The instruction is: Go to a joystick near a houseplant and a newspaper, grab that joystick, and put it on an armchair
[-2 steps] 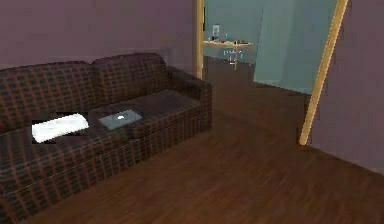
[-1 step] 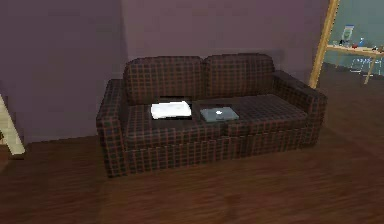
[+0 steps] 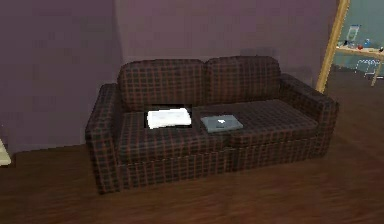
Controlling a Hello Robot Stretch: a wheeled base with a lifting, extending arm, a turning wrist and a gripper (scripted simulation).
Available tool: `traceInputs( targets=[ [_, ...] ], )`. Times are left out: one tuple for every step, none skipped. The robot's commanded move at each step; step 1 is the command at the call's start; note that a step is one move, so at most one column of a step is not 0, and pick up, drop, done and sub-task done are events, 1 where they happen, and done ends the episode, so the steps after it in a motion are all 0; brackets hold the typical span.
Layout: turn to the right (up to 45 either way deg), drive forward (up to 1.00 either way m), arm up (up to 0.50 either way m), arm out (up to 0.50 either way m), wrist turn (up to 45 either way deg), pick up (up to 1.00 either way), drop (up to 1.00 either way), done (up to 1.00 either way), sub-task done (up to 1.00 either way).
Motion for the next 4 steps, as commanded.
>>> traceInputs(
  targets=[
    [-45.0, 0.0, 0.0, 0.0, 0.0, 0.0, 0.0, 0.0, 0.0],
    [-39.0, 0.0, 0.0, 0.0, 0.0, 0.0, 0.0, 0.0, 0.0],
    [0.0, 0.95, 0.0, 0.0, 0.0, 0.0, 0.0, 0.0, 0.0],
    [45.0, 0.0, 0.0, 0.0, 0.0, 0.0, 0.0, 0.0, 0.0]
  ],
)
